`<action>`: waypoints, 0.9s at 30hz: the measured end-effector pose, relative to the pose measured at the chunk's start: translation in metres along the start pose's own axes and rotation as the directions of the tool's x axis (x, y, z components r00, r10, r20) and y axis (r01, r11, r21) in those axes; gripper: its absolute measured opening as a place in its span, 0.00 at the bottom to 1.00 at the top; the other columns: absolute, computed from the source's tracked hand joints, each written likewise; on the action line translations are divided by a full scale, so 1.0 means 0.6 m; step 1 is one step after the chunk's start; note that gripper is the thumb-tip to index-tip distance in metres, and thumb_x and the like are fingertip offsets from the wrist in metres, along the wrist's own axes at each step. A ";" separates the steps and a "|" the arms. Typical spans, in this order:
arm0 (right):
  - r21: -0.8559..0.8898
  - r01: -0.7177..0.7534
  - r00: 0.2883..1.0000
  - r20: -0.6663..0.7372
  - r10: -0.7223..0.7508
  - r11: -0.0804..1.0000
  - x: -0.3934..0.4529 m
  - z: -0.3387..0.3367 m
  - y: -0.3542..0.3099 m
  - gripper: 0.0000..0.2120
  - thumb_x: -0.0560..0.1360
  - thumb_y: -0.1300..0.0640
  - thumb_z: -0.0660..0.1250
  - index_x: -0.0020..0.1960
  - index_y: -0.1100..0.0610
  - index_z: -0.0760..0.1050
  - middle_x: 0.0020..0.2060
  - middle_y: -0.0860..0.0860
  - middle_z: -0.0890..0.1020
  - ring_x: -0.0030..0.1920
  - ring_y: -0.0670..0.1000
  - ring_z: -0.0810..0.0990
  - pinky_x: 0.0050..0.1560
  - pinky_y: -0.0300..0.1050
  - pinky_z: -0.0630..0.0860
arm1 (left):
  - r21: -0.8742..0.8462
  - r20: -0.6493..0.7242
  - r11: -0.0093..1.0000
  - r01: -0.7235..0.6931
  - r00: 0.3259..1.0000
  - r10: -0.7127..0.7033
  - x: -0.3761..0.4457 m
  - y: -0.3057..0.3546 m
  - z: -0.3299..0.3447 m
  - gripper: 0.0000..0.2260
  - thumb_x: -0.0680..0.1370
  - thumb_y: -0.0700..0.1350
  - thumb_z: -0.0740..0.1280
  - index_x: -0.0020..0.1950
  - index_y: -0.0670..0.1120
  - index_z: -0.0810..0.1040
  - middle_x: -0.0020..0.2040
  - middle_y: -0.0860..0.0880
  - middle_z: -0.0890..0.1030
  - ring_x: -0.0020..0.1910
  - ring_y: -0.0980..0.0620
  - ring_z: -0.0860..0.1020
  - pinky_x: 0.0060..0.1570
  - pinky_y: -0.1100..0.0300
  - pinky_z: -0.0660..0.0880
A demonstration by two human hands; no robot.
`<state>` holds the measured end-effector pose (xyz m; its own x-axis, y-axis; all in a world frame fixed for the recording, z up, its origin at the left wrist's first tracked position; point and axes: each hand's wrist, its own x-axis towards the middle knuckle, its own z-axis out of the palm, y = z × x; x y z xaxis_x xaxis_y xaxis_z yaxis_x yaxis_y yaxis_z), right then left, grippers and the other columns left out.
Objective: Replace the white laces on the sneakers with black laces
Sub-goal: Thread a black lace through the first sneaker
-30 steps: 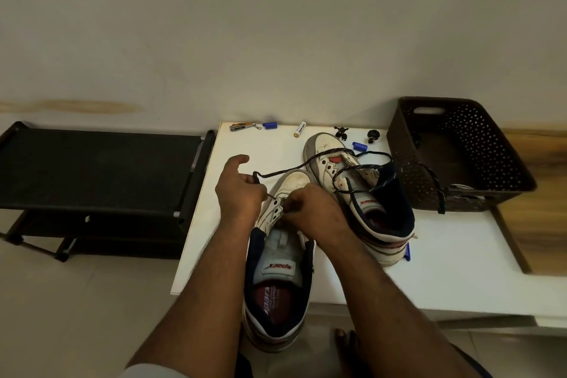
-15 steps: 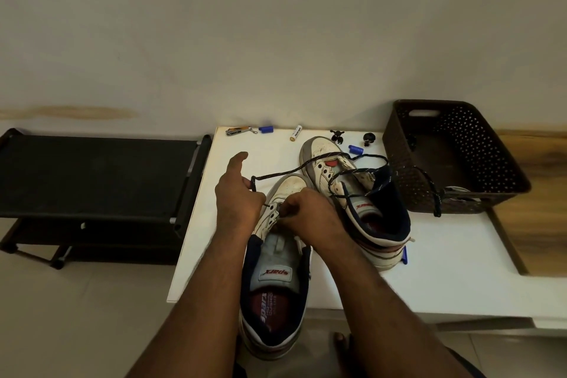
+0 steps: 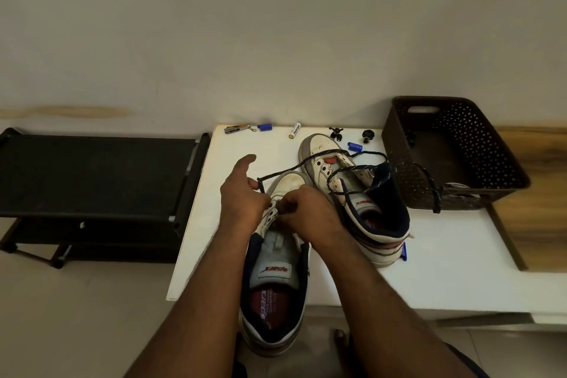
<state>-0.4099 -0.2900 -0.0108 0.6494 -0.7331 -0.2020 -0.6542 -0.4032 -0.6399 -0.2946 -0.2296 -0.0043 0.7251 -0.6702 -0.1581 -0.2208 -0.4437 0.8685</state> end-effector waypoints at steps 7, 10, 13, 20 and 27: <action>0.010 -0.016 0.999 -0.039 0.016 1.000 0.002 0.005 -0.002 0.09 0.71 0.60 0.71 0.50 0.53 0.83 0.47 0.49 0.84 0.46 0.47 0.81 0.47 0.37 0.75 | 0.089 0.033 0.995 0.047 0.998 -0.050 0.001 -0.006 -0.003 0.42 0.66 0.30 0.76 0.73 0.54 0.65 0.50 0.44 0.78 0.49 0.45 0.79 0.52 0.50 0.79; 0.026 -0.046 0.995 -0.092 0.048 0.999 0.002 0.016 -0.005 0.09 0.70 0.61 0.70 0.48 0.52 0.84 0.44 0.49 0.85 0.45 0.48 0.82 0.49 0.41 0.78 | 0.067 0.034 0.994 0.083 0.996 -0.086 0.001 -0.003 -0.006 0.41 0.65 0.30 0.77 0.72 0.52 0.65 0.46 0.42 0.79 0.44 0.45 0.79 0.49 0.46 0.81; 0.067 -0.043 0.989 -0.140 0.052 0.997 -0.001 0.020 -0.006 0.09 0.71 0.62 0.71 0.49 0.53 0.84 0.37 0.45 0.81 0.43 0.49 0.81 0.48 0.41 0.78 | 0.057 0.057 0.993 0.107 0.992 -0.110 0.003 -0.003 -0.005 0.40 0.66 0.32 0.78 0.73 0.53 0.66 0.48 0.41 0.82 0.45 0.45 0.81 0.51 0.45 0.80; 0.060 -0.035 0.987 -0.155 0.044 0.998 0.002 0.029 0.001 0.09 0.70 0.58 0.72 0.49 0.52 0.85 0.47 0.53 0.81 0.48 0.55 0.80 0.51 0.46 0.78 | 0.145 0.151 0.986 0.085 0.983 -0.107 0.000 0.006 -0.018 0.43 0.70 0.35 0.75 0.78 0.56 0.57 0.65 0.41 0.77 0.60 0.43 0.78 0.60 0.51 0.76; -0.213 -0.053 0.987 -0.162 0.018 0.976 0.001 0.030 -0.007 0.08 0.74 0.55 0.68 0.51 0.49 0.83 0.55 0.53 0.76 0.57 0.58 0.72 0.54 0.49 0.74 | 0.334 0.395 0.941 0.049 0.900 -0.186 -0.033 0.033 -0.042 0.50 0.67 0.35 0.76 0.79 0.56 0.50 0.68 0.42 0.73 0.60 0.45 0.77 0.57 0.52 0.77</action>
<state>-0.4000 -0.2789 -0.0218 0.5659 -0.8194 -0.0911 -0.7555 -0.4712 -0.4552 -0.2969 -0.2101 0.0280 0.4360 -0.7551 -0.4896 -0.3903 -0.6489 0.6532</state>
